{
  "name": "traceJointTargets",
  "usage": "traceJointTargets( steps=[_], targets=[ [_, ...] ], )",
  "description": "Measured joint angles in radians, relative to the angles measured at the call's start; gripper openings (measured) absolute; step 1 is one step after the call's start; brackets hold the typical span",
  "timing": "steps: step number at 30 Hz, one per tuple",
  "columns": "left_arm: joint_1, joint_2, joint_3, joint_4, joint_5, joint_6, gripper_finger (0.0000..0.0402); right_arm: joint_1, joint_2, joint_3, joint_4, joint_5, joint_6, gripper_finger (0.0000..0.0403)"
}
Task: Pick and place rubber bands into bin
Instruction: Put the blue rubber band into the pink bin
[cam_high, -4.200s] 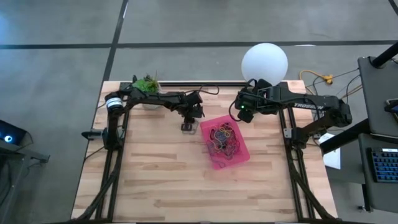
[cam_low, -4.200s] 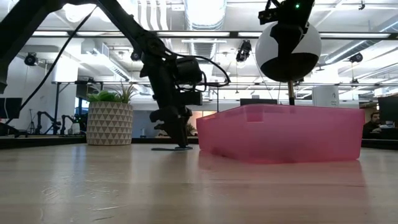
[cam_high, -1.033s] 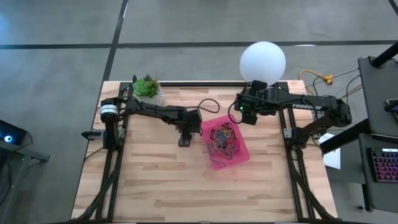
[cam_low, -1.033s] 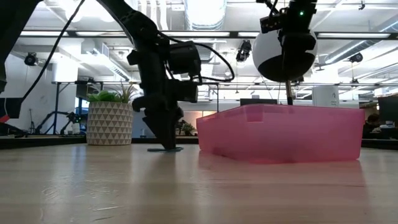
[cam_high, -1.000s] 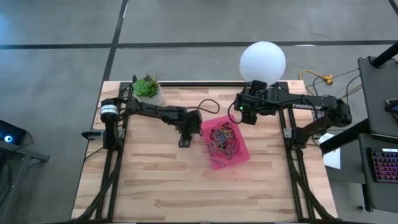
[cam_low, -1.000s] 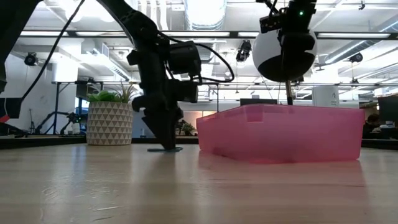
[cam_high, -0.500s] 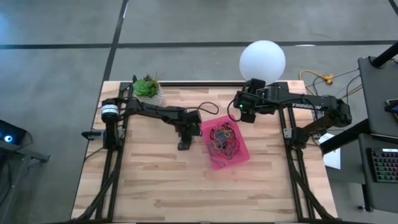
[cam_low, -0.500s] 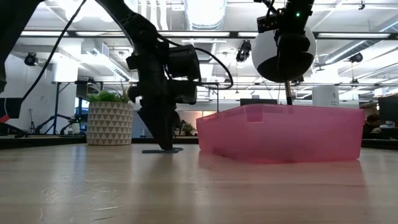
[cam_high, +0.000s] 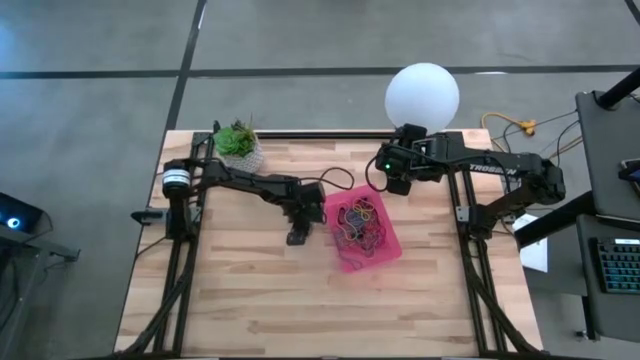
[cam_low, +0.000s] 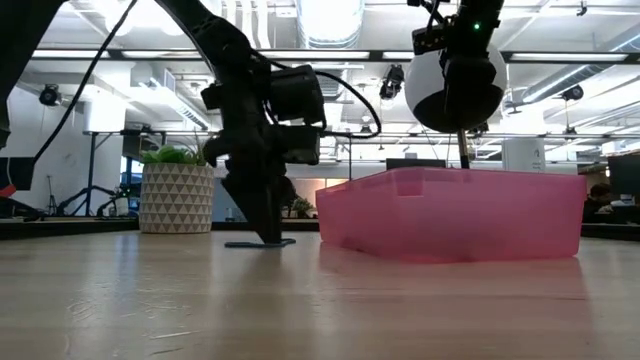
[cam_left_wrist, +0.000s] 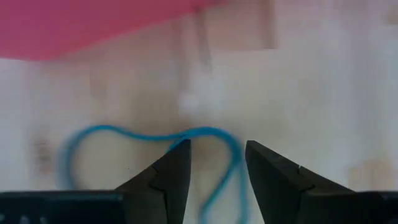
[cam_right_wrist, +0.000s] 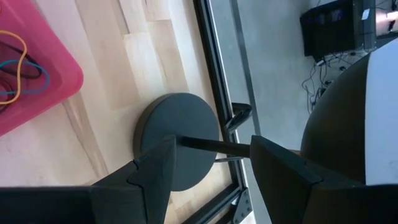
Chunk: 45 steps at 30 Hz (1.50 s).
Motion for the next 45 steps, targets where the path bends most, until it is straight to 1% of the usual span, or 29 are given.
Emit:
traceJointTargets(
  steps=[2, 3, 11, 12, 14, 16, 17, 19, 22, 27, 33, 37, 39, 41, 45],
  targets=[
    [-0.006, 0.0, 0.0, 0.008, -0.061, 0.007, 0.0141, 0.0, 0.0, 0.0, 0.0, 0.0, 0.0, 0.0194],
    [-0.009, 0.0, -0.003, 0.013, -0.072, 0.007, 0.0141, 0.0, 0.0, 0.0, 0.001, 0.0, 0.0, 0.0194],
    [-0.068, 0.011, -0.043, 0.052, -0.092, -0.073, 0.0141, 0.0, 0.0, -0.002, 0.0, -0.001, 0.001, 0.0194],
    [-0.078, 0.011, -0.049, 0.046, -0.079, -0.077, 0.0141, 0.0, 0.0, -0.002, 0.001, -0.001, 0.001, 0.0194],
    [-0.101, 0.011, -0.06, 0.027, -0.009, -0.112, 0.0141, 0.0, 0.0, -0.002, 0.001, -0.001, 0.0, 0.0194],
    [-0.111, 0.011, -0.063, 0.026, 0.096, -0.144, 0.0141, 0.0, 0.0, -0.002, 0.002, -0.002, -0.007, 0.0194],
    [-0.116, 0.011, -0.064, 0.027, 0.113, -0.152, 0.0141, 0.0, 0.0, -0.002, 0.003, -0.002, -0.01, 0.0194],
    [-0.129, 0.012, -0.071, 0.04, 0.112, -0.156, 0.0141, 0.0, 0.0, -0.002, 0.004, -0.004, -0.012, 0.0194],
    [-0.147, 0.012, -0.076, 0.063, 0.053, -0.155, 0.0141, 0.0, 0.0, -0.002, 0.007, -0.004, -0.015, 0.0194],
    [-0.161, 0.012, -0.096, 0.132, 0.018, -0.155, 0.0141, 0.0, 0.0, -0.003, 0.008, -0.004, -0.014, 0.0194],
    [-0.204, 0.012, -0.149, 0.187, -0.096, -0.154, 0.0138, 0.0, 0.0, -0.003, 0.011, -0.004, -0.028, 0.0194],
    [-0.256, 0.009, -0.192, 0.248, -0.201, -0.239, 0.012, 0.0, 0.0, -0.004, 0.026, -0.005, -0.058, 0.0194],
    [-0.279, 0.008, -0.208, 0.274, -0.236, -0.28, 0.0109, 0.0, 0.0, -0.004, 0.036, -0.007, -0.069, 0.0194],
    [-0.293, 0.008, -0.212, 0.282, -0.243, -0.305, 0.0098, 0.0, 0.0, -0.004, 0.037, -0.008, -0.074, 0.0194],
    [-0.305, 0.008, -0.213, 0.285, -0.247, -0.31, 0.008, 0.0, 0.0, -0.004, 0.039, -0.008, -0.073, 0.0194]
  ],
)
